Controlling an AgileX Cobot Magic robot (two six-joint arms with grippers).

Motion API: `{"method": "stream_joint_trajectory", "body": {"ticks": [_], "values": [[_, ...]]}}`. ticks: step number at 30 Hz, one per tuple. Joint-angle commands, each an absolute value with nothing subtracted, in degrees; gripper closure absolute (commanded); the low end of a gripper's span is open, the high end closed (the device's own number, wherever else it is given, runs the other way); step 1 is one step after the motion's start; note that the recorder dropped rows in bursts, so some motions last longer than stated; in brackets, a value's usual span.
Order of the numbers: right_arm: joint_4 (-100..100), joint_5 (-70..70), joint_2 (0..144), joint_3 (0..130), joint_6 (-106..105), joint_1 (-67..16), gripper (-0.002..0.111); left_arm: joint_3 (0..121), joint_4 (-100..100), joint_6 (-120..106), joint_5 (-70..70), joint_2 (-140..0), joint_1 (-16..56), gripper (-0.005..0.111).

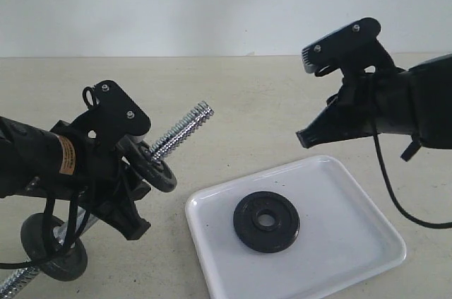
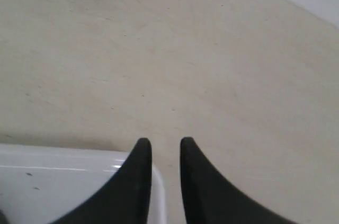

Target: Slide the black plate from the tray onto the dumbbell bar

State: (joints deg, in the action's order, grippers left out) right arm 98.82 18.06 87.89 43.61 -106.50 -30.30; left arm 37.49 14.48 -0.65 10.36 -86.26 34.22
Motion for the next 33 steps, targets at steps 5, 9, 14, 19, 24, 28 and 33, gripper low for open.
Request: {"method": "stream_joint_trajectory", "body": {"ticks": [5,9,14,19,24,28,33], "values": [[99.95,9.18,90.85,43.97,-119.76,-30.43,0.092,38.55,13.9,1.57,3.43,-83.41,34.53,0.102],[98.64,15.2,93.91,43.97,-122.08,-30.43,0.092,38.55,13.9,1.57,3.43,-83.41,34.53,0.102],[86.25,28.26,98.05,43.97,-122.08,-30.43,0.092,38.55,13.9,1.57,3.43,-83.41,34.53,0.102],[67.53,49.49,99.41,43.97,-122.08,-30.43,0.092,38.55,13.9,1.57,3.43,-83.41,34.53,0.102],[54.26,68.99,98.18,44.11,-122.08,-31.2,0.092,38.55,13.9,1.57,3.43,-83.41,34.53,0.102],[59.16,63.56,94.26,47.17,-115.74,-34.27,0.092,38.55,13.9,2.1,2.56,-83.41,34.53,0.102],[81.02,39.14,88.38,55.96,-103.62,-37.04,0.092,38.55,13.9,3.09,2.91,-83.41,34.53,0.102]]}}
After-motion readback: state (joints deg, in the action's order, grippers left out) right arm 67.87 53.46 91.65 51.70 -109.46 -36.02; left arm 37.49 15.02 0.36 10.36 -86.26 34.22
